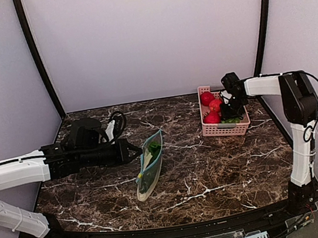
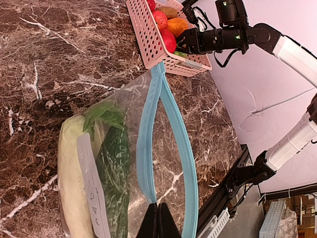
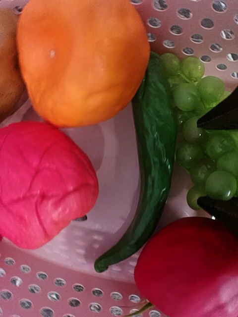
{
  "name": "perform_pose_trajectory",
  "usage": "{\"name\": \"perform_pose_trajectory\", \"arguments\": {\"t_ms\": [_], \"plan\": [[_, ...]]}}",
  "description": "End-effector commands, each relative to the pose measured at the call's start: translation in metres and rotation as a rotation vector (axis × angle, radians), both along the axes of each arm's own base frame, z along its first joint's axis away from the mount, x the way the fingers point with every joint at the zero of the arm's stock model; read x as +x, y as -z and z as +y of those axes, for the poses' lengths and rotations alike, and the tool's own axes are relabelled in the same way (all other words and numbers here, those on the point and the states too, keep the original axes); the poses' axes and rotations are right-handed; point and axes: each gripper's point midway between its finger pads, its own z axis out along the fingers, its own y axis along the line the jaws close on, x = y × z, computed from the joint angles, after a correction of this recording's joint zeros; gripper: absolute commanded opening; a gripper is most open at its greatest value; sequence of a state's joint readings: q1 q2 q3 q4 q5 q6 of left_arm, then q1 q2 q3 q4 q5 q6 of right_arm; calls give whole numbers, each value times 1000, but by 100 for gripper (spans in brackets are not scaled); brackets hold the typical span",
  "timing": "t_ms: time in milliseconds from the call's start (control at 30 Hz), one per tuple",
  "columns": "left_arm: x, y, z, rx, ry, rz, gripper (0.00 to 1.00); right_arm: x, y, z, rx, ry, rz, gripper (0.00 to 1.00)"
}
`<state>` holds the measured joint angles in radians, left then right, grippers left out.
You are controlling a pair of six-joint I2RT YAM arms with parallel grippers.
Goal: Place the food in the zip-top bag and seal the zipper
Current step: Pick up the fake fruit from the bin.
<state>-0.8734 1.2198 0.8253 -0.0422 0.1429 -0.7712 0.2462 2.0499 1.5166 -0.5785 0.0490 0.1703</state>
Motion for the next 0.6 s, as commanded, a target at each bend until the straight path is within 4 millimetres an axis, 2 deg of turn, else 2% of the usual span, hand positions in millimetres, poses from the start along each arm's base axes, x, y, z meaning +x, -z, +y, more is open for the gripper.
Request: {"name": "perform_pose_trajectory", "arguments": {"t_ms": [0,133,267,567], "plan": [[-3,-3,4,-15,-1,-2,1,-5,23,-5,-32,17,49,32],[-3,-2,6,-14,-6,-1,1,-4,5,-6,-22,23,13,12],[-4,-1,7,-15,-6,0,1,-3,-18,-6,-10,29,-34,0],[-6,1,11,-18,-16,1,1,-7,-80,-2,56,33,-143,0]]}}
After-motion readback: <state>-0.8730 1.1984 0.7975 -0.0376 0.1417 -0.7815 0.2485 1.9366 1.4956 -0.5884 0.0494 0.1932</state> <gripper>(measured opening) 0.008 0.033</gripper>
